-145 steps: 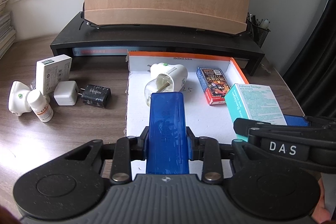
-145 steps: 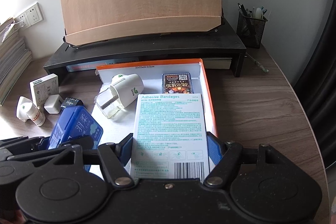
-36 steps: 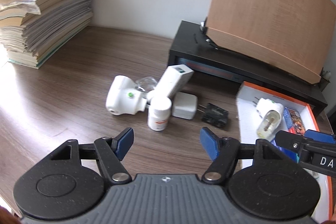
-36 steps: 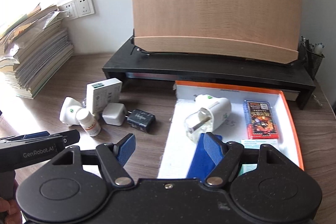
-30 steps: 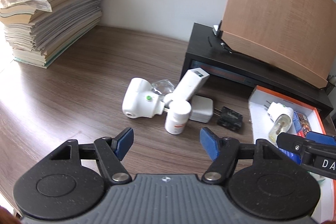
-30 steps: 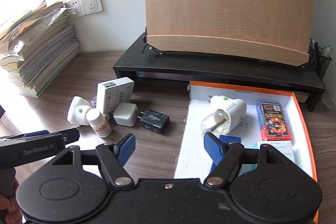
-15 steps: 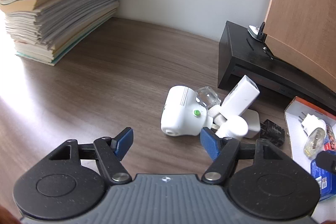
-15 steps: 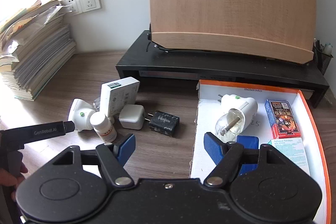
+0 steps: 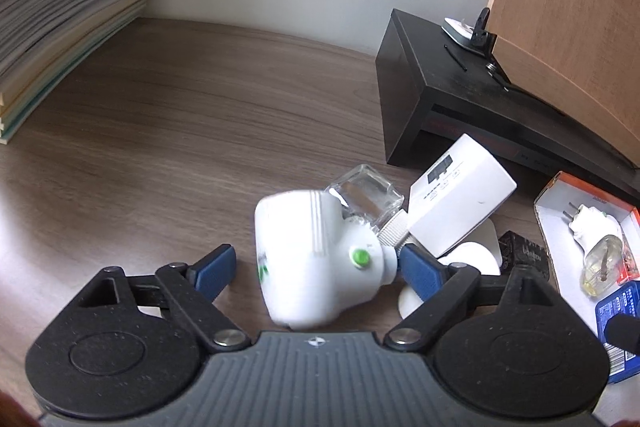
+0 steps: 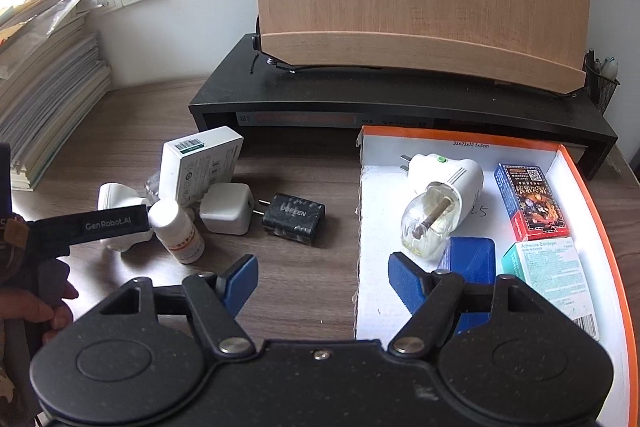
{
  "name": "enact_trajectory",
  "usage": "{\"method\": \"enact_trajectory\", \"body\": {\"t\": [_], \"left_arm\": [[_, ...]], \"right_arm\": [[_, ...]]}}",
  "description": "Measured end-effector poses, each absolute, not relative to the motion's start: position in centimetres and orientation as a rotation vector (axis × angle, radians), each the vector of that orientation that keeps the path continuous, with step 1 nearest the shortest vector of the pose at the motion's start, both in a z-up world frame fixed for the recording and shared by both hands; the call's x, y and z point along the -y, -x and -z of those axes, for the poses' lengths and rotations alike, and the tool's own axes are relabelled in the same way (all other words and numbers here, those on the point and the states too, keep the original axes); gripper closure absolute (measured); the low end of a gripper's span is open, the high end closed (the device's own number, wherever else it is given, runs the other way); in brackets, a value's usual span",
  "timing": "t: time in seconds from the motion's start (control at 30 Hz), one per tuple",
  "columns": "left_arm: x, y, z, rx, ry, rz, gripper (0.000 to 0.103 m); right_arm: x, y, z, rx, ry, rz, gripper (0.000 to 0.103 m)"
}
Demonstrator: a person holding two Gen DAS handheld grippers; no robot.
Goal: Organize rigid objects
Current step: 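Grasp the white plug-in freshener with left tool while right tool grasps the pill bottle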
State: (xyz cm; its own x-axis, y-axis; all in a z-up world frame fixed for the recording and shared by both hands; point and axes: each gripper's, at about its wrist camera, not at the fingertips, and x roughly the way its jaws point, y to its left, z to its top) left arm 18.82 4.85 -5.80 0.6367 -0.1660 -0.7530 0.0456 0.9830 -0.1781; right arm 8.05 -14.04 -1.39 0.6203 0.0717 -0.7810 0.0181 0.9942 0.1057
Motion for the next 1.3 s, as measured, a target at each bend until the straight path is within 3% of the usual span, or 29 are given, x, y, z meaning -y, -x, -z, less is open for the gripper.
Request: {"method": "enact_trajectory", "body": {"t": [0.03,0.1,0.57,0.63,0.67,0.73,0.9,0.93,0.97,1.0,1.1,1.3], "left_arm": [[-4.8,-18.9,5.9,-0.863,0.137,0.127,0.011],[-4.7,-18.8,6.0,-0.843,0.127,0.160,0.024],[-7.9,-16.2,4.4,-0.795,0.186,0.137,0.028],[-8.4,-15.9,4.0,-0.787,0.194,0.129,0.033],[-8.5,-15.8,3.7,-0.782,0.193,0.124,0.049],[-8.8,-15.6,3.4,-0.783,0.198,0.123,0.054],[-9.1,-15.5,4.4,-0.810,0.217,0.130,0.049],[-9.0,-15.4,4.6,-0.817,0.223,0.129,0.045],[-9.0,-15.2,4.8,-0.816,0.223,0.133,0.031],[-8.9,-15.0,4.9,-0.809,0.220,0.144,0.024],[-8.4,-14.4,5.2,-0.793,0.187,0.179,0.014],[-8.0,-12.7,6.5,-0.782,0.108,0.225,0.007]], "right_arm": [[14.0,-8.1,1.5,-0.905,-0.106,-0.028,0.017],[13.9,-8.3,1.7,-0.911,-0.106,-0.024,0.017],[10.7,-10.9,1.1,-0.867,-0.163,-0.189,0.015],[10.3,-11.6,1.2,-0.867,-0.194,-0.215,0.015],[10.0,-12.0,1.2,-0.869,-0.196,-0.212,0.015],[9.6,-12.8,1.4,-0.868,-0.180,-0.205,0.015],[9.2,-14.6,1.3,-0.873,-0.193,-0.206,0.015],[9.0,-14.6,1.2,-0.866,-0.185,-0.206,0.015],[9.0,-14.6,1.1,-0.863,-0.180,-0.207,0.015],[9.0,-14.6,1.1,-0.861,-0.178,-0.210,0.015],[9.2,-14.5,1.4,-0.871,-0.177,-0.211,0.015],[10.1,-14.3,1.6,-0.876,-0.179,-0.202,0.015]]}}
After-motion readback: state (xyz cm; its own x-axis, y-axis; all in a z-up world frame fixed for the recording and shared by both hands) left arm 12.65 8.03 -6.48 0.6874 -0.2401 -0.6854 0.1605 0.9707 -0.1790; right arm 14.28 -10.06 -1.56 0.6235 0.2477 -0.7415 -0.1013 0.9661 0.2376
